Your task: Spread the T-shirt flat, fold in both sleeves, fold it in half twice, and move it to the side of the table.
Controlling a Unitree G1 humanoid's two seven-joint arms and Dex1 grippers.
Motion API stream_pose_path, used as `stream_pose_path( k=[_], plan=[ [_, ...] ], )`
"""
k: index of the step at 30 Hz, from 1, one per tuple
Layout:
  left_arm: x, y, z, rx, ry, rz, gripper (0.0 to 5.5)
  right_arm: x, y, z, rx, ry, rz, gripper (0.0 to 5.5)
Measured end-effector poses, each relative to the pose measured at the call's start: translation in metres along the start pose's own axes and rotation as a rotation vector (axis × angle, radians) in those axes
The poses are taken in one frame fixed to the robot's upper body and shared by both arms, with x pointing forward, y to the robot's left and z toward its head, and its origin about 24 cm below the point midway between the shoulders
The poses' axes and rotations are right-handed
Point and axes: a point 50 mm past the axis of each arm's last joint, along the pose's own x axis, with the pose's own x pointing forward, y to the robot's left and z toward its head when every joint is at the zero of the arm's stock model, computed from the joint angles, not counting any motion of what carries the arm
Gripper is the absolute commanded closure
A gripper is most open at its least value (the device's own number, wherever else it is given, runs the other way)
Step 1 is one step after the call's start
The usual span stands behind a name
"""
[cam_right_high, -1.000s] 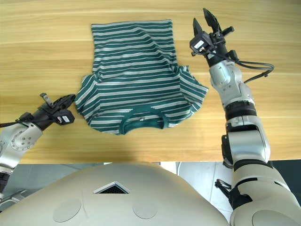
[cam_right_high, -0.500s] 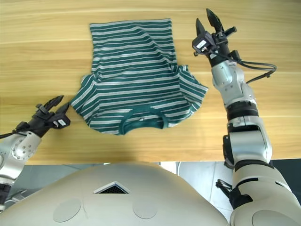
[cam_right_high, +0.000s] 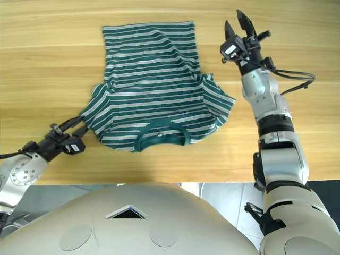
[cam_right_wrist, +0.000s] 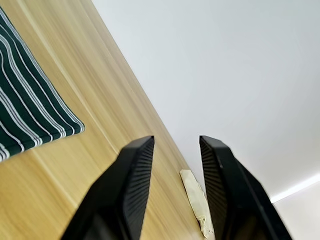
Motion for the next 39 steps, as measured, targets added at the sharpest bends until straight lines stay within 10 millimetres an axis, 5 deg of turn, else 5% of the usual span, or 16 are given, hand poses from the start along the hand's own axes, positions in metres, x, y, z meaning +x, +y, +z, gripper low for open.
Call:
stream_pose_path(
  k=[15, 28, 39],
  plan=[
    [0.016, 0.009, -0.006, 0.059, 0.007, 0.019, 3.85, -0.003, 0.002, -0.003, 0.005, 0.015, -0.004, 3.83],
    [0.017, 0.013, -0.001, 0.096, -0.032, -0.02, 5.45, -0.005, 0.003, -0.007, 0.007, 0.033, -0.006, 3.83],
    [0.019, 0.016, -0.007, 0.065, -0.002, 0.034, 5.49, -0.01, 0.007, -0.011, 0.012, 0.053, 0.004, 3.83]
  ],
)
